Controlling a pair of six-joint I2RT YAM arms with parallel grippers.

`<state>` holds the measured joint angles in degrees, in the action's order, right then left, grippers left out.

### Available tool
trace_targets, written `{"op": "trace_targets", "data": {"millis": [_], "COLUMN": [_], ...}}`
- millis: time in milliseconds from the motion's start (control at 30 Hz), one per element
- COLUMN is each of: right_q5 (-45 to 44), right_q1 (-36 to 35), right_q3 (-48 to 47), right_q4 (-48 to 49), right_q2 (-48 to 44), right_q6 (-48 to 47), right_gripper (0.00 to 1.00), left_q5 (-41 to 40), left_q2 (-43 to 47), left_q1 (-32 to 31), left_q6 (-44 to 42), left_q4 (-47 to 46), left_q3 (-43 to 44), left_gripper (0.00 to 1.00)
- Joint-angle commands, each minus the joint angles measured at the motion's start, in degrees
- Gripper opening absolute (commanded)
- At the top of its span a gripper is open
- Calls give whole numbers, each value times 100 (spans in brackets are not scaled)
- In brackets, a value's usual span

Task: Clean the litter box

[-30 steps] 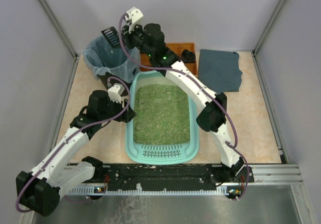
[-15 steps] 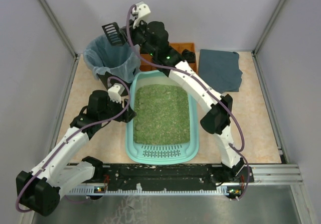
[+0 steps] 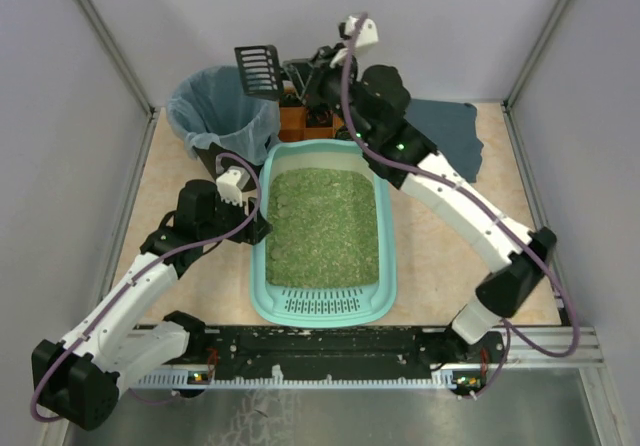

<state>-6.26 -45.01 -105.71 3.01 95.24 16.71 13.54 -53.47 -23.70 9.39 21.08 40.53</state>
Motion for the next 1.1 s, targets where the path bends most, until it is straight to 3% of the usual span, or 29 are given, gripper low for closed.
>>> {"op": "trace_targets", "data": {"millis": [0, 233, 467, 633, 867, 1067], "right_q5": [87, 163, -642, -932, -331, -1118], "right_q1": [69, 597, 730, 724, 583, -14], "right_q3": [1179, 3524, 4677, 4988, 5213, 4549], "right_q4": [1068, 1778, 530, -774, -1445, -2600], "right_q2": [-1215, -2734, -3758, -4061, -3947, -3224], "right_q6": [202, 1286, 2244, 2700, 2692, 3052], "right_gripper": [0, 0, 0, 0, 0, 0], "left_q5": [31, 120, 234, 273, 248, 232], "left_q2": [35, 43, -29, -75, -134, -142], "left_q1": [-33, -34, -36, -31, -36, -42], "left_q6": [-19, -31, -34, -31, -35, -33], "left_q4": [-15, -51, -52, -43, -17, -16], "left_q3": [14, -7, 6, 7, 24, 23], "left_gripper": [67, 67, 66, 66, 66, 66]}}
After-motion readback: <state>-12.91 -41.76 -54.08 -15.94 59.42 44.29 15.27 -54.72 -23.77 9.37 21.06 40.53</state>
